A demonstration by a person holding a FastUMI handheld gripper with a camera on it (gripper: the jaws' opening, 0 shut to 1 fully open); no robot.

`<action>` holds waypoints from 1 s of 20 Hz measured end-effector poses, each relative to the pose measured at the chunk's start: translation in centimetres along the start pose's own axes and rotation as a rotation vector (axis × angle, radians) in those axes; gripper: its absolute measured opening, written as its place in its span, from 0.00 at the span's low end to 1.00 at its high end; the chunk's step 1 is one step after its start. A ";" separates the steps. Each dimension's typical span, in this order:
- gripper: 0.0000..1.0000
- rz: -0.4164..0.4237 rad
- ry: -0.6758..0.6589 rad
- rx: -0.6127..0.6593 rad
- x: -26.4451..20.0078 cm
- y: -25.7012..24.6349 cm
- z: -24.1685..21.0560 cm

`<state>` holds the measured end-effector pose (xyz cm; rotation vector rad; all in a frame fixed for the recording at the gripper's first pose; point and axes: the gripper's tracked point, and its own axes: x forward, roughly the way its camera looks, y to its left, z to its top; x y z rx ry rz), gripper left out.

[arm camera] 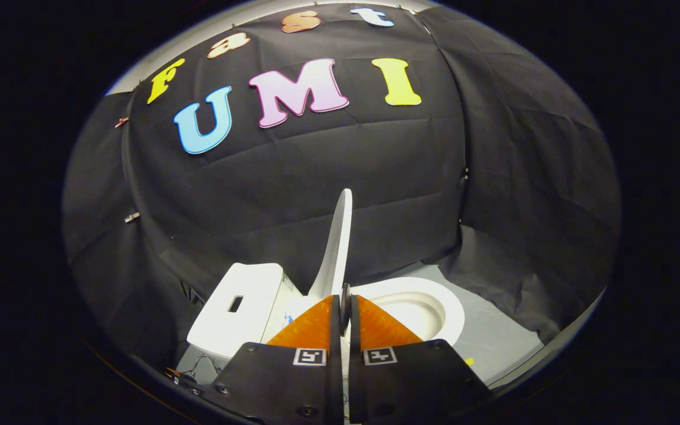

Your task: Open the toilet lid.

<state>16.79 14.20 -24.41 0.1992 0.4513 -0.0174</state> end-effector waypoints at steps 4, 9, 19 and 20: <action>0.09 -0.024 -0.037 -0.076 -0.5 3.1 -0.1; 0.09 -0.020 -0.075 -0.197 -0.7 8.1 -0.1; 0.10 0.019 -0.129 -0.320 -1.5 17.4 -2.2; 0.10 0.025 -0.135 -0.330 -1.4 18.3 -2.5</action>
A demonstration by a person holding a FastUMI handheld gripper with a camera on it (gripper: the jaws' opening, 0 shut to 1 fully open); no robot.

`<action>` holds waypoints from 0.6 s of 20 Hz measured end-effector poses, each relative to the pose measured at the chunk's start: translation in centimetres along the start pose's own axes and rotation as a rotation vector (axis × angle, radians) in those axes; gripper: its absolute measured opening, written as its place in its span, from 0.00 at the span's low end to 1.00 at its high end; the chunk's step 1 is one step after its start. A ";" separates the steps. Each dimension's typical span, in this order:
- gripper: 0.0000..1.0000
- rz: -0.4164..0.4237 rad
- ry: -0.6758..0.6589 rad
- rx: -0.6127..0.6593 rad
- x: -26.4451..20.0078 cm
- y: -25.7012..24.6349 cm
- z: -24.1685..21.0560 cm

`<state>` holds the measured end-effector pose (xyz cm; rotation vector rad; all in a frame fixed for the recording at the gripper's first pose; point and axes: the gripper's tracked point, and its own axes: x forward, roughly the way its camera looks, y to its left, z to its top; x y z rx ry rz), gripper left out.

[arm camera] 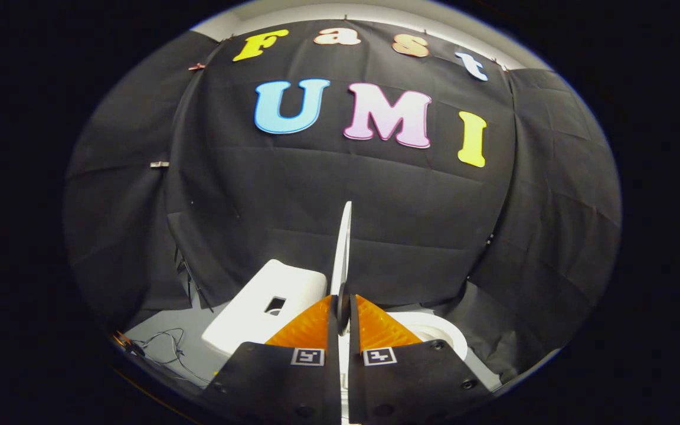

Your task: Open the toilet lid.

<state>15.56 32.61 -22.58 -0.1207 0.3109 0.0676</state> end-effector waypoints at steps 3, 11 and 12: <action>0.09 0.012 -0.021 -0.041 -0.1 2.7 -0.1; 0.10 0.009 -0.046 -0.173 -0.1 8.1 -0.7; 0.10 0.007 -0.047 -0.189 -0.1 8.3 -0.8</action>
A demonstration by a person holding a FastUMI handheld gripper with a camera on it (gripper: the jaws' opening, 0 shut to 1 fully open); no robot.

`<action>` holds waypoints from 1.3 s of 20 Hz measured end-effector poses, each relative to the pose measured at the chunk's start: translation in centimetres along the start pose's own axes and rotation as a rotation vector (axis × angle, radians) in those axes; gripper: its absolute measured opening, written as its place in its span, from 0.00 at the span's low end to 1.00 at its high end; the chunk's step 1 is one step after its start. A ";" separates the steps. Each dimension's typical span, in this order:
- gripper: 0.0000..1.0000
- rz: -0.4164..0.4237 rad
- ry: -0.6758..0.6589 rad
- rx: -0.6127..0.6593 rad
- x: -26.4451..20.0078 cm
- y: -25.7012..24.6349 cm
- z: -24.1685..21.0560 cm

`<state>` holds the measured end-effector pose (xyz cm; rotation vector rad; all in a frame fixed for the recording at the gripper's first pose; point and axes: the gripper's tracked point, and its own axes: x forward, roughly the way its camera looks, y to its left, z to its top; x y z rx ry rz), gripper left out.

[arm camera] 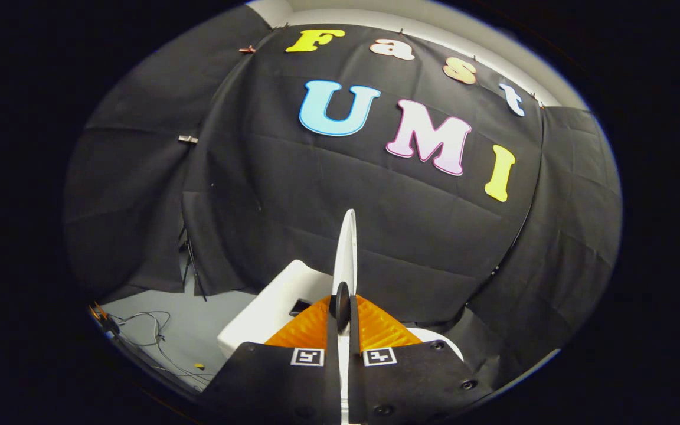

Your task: Open the toilet lid.

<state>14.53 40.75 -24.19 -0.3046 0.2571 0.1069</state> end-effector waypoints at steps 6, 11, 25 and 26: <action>0.12 -0.042 -0.012 -0.056 0.1 0.0 -0.7; 0.68 0.025 -0.019 -0.050 -0.8 0.7 -1.9; 0.99 0.037 -0.090 0.107 -4.3 -3.7 1.5; 0.99 0.036 -0.098 0.119 -4.7 -4.3 2.3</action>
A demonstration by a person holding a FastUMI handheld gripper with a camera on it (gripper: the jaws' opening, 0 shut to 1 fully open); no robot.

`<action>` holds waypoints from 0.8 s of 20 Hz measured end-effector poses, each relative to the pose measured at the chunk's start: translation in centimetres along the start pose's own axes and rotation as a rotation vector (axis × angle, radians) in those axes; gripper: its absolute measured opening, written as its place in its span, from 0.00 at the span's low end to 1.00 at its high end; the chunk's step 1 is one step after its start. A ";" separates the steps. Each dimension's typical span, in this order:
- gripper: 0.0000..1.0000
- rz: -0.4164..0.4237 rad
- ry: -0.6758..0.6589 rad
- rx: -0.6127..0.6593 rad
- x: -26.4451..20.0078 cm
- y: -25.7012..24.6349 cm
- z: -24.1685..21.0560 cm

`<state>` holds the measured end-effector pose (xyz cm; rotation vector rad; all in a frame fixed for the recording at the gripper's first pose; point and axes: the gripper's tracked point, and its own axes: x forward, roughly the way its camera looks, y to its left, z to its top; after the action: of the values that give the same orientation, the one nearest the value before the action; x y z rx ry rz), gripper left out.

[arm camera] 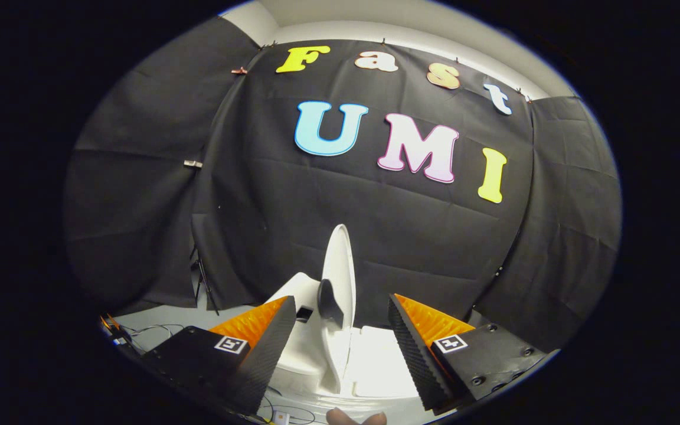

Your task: Open the toilet lid.

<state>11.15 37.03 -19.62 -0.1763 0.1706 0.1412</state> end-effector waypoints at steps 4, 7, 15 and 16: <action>0.99 0.005 -0.021 0.043 -1.2 -2.2 2.4; 0.99 0.003 -0.032 0.076 -2.6 -4.0 4.0; 0.99 -0.080 -0.073 0.147 -6.0 -11.5 7.6; 0.99 -0.105 -0.076 0.147 -6.6 -12.7 7.9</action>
<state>7.93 25.34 -8.74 -0.0331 0.0950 0.0308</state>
